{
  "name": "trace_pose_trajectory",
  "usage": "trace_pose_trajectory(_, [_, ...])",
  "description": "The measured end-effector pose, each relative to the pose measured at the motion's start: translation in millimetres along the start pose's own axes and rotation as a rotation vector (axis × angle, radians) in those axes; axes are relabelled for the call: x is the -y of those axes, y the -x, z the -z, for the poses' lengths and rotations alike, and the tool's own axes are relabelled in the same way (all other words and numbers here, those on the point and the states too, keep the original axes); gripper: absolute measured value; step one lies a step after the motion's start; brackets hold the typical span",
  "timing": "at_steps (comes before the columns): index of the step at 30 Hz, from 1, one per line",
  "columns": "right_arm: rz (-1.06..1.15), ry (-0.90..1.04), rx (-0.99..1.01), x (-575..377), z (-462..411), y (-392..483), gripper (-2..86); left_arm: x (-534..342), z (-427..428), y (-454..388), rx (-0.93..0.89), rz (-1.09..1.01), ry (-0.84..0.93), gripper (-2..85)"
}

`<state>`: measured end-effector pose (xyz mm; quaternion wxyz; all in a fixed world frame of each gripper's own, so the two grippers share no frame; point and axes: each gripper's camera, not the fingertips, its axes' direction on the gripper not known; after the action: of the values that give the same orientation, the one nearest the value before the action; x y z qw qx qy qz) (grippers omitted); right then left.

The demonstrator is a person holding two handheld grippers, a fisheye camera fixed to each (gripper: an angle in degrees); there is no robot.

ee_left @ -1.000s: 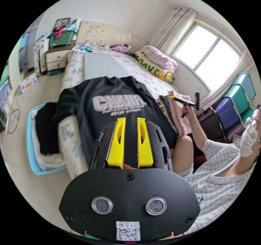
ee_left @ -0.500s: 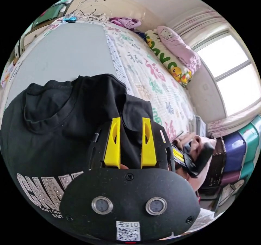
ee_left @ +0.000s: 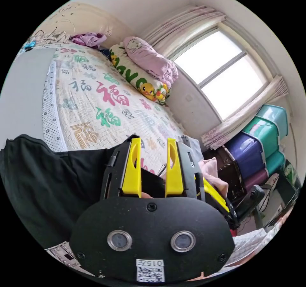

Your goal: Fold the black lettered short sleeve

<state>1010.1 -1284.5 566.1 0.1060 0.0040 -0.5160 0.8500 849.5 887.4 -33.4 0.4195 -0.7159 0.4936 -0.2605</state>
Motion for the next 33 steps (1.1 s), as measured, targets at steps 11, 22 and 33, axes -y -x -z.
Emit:
trace_pose_trajectory(11, [0.333,0.233,0.098,24,-104,102,0.6,-75,266,97,0.692,0.077,-0.022,4.6])
trace_pose_trajectory(22, [0.478,0.472,-0.248,50,-318,187,-0.7,-139,321,180,0.964,0.162,0.086,-0.8])
trace_pose_trajectory(33, [0.362,0.307,-0.02,58,-197,116,-0.6,-205,424,87,0.864,0.085,-0.126,2.3])
